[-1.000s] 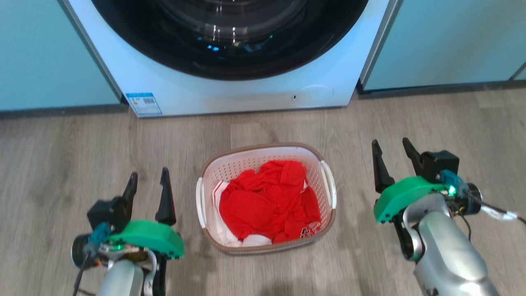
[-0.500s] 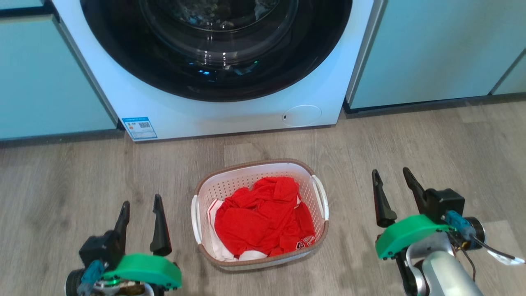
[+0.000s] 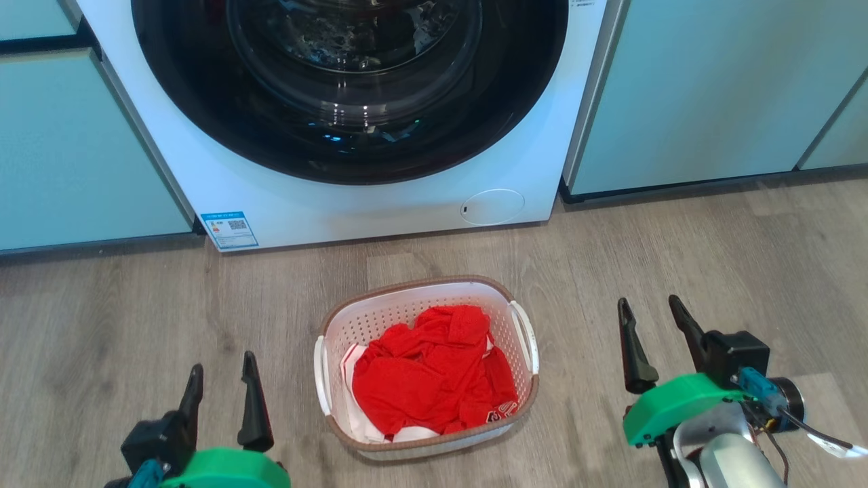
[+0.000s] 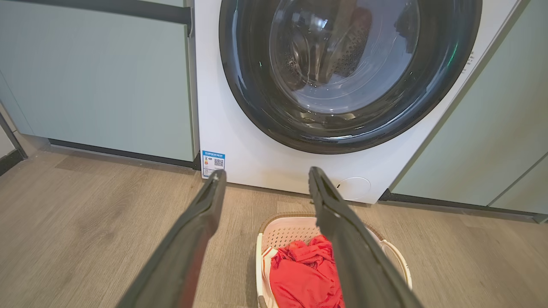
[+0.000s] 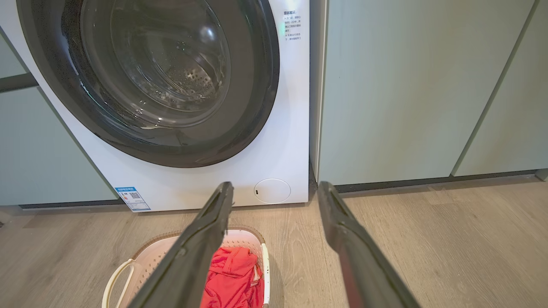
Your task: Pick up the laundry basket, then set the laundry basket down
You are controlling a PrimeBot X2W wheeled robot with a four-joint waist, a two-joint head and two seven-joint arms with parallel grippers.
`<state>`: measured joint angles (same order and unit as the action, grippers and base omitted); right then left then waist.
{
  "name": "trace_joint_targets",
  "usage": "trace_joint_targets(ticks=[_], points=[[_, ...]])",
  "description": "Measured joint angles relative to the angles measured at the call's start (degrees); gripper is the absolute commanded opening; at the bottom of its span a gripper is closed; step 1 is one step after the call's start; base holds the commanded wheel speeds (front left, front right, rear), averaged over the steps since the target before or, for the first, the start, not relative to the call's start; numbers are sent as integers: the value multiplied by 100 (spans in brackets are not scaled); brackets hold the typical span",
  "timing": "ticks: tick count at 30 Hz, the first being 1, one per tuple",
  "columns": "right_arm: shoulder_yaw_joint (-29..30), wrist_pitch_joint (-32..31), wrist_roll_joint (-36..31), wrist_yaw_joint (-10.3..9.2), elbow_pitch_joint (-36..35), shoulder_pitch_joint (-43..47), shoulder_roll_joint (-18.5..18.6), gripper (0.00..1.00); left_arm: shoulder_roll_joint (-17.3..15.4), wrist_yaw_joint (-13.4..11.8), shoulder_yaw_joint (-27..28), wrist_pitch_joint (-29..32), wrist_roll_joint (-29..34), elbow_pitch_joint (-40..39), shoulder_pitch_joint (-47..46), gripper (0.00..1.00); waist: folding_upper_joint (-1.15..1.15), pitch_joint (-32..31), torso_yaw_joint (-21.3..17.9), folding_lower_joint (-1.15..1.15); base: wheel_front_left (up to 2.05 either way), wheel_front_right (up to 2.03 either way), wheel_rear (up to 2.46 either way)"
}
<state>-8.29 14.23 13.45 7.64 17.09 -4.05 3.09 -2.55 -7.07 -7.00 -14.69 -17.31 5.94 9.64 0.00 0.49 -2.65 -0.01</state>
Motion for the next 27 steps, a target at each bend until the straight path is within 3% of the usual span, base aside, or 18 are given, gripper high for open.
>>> trace_joint_targets(ticks=[13, 14, 20, 27], points=[[66, 0, -87, 0, -36, 3, -19, 100, -2, -1, 18, 0, 26, -14, 120, 100, 0, -49, -18, 0, 0, 0, 0], [67, -2, -87, 0, -24, 3, -19, 0, 0, 0, 14, 0, 26, -2, 120, 0, 0, -46, -20, 0, 0, 0, 0], [49, -10, -75, 0, 504, 285, -32, 0, 52, 1, -1, 9, 0, 549, 229, 0, 0, -47, -19, 0, 0, 0, 0], [68, -80, 375, 0, 530, 399, -32, 0, 57, 59, 8, 105, -431, 602, 264, 0, 0, -46, -3, 0, 0, 0, 0]])
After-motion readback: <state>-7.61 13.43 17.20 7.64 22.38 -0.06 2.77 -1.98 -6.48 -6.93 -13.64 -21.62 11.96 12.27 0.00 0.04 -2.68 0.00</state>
